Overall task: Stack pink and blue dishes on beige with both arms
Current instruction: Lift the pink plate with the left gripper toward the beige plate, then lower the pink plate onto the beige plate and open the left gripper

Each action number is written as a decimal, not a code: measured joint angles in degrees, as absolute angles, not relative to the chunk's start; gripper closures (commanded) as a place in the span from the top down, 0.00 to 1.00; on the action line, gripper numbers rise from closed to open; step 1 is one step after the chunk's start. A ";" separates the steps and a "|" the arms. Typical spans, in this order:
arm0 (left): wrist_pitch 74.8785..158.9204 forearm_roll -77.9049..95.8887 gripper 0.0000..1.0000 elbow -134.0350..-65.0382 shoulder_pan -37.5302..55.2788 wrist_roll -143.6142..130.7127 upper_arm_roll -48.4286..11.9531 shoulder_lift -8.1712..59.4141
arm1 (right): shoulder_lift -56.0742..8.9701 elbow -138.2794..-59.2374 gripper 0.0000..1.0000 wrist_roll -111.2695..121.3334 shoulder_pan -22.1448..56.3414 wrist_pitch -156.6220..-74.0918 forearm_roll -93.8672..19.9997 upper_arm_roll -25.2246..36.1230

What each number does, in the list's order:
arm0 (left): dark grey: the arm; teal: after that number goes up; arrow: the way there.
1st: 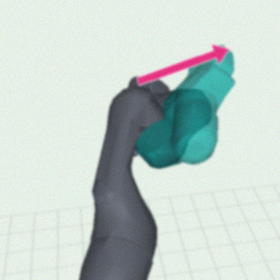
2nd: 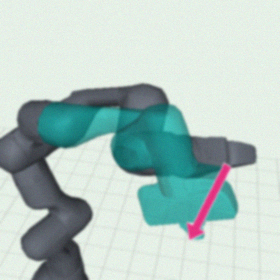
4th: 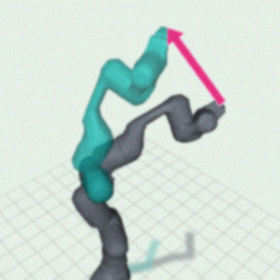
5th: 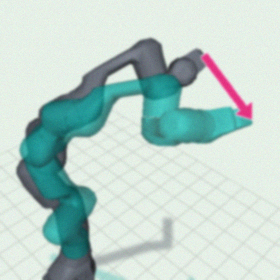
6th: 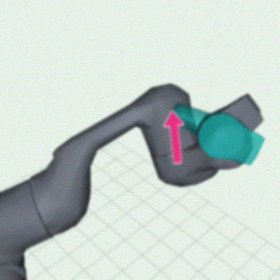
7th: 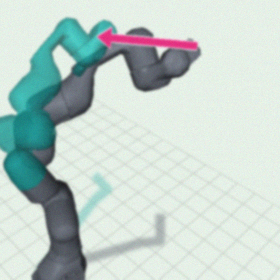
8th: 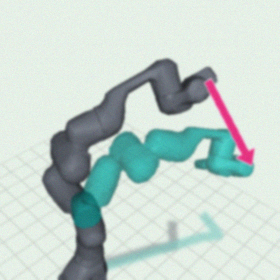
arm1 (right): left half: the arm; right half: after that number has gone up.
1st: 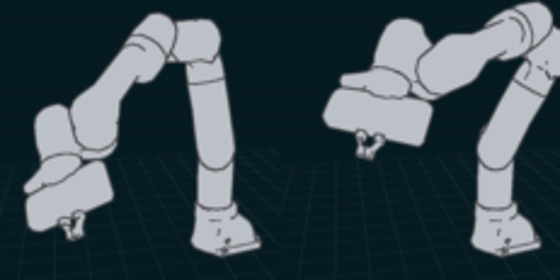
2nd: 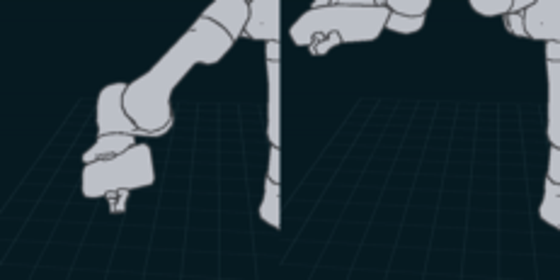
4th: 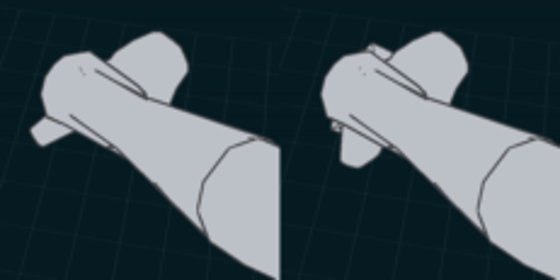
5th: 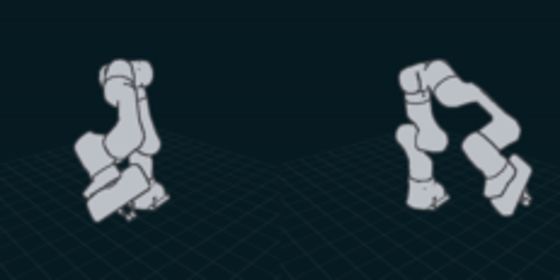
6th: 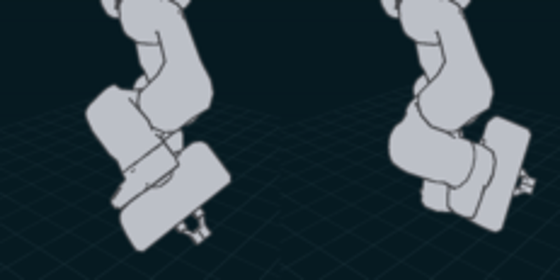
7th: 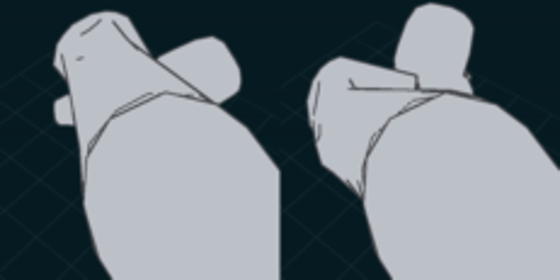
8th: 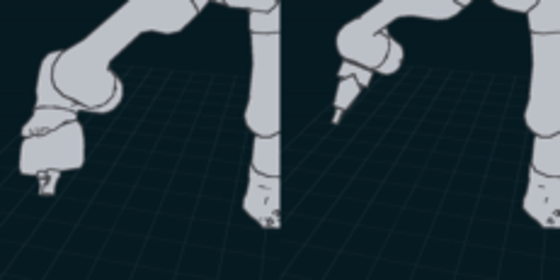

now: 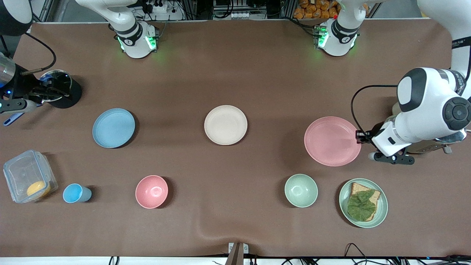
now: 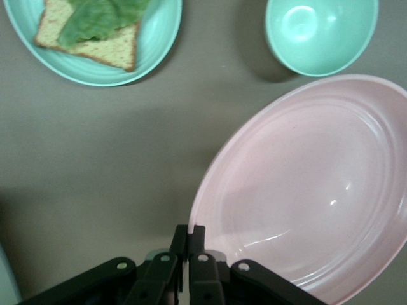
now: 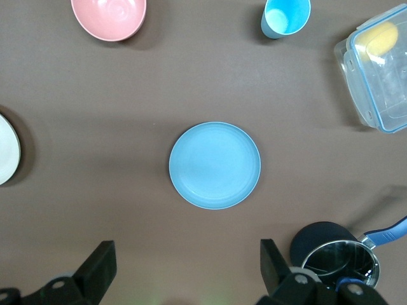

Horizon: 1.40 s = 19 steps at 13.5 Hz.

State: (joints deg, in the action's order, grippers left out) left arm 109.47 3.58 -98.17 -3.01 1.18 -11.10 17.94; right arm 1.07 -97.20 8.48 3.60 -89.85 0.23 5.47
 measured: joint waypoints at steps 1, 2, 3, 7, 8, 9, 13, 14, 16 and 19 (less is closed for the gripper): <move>109.38 3.86 0.00 -98.17 -2.96 1.16 -12.00 17.97 | 1.07 -97.20 1.00 8.48 3.60 -89.85 0.23 5.47; 109.30 5.06 0.00 -98.17 -2.88 0.92 -13.11 18.05 | 1.07 -97.20 1.00 8.48 3.60 -89.85 0.23 5.48; 109.29 6.75 0.00 -98.17 -2.77 0.37 -14.25 18.23 | 1.07 -97.20 1.00 8.48 3.60 -89.85 0.23 5.49; 109.73 13.18 0.00 -97.37 2.58 -5.12 -17.04 21.43 | 1.07 -97.20 1.00 8.48 3.60 -89.84 0.23 5.53; 110.84 13.43 0.00 -97.07 5.61 -8.00 -17.18 22.58 | 1.06 -97.21 1.00 8.48 3.60 -89.83 0.23 5.55; 112.91 13.46 0.00 -96.80 9.05 -12.03 -17.29 23.85 | 1.07 -97.20 1.00 8.48 3.60 -89.84 0.23 5.56; 120.67 13.45 0.00 -95.91 22.99 -28.76 -17.13 29.47 | 1.06 -97.22 1.00 8.48 3.60 -89.82 0.23 5.58; 122.13 13.43 0.00 -95.88 24.86 -30.56 -17.02 30.72 | 1.06 -97.22 1.00 8.48 3.60 -89.82 0.23 5.58; 123.19 13.04 0.00 -95.83 26.48 -31.01 -16.84 32.90 | 1.05 -97.23 1.00 8.48 3.60 -89.82 0.23 5.59; 124.48 12.04 0.00 -95.63 26.66 -31.00 -16.38 35.13 | 1.04 -97.22 1.00 8.48 3.60 -89.81 0.23 5.59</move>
State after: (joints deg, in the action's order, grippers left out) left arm 124.48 12.04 -95.63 26.66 -31.00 -16.38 35.13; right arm 1.04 -97.22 8.48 3.60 -89.81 0.23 5.59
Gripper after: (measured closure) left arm 0.952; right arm 0.000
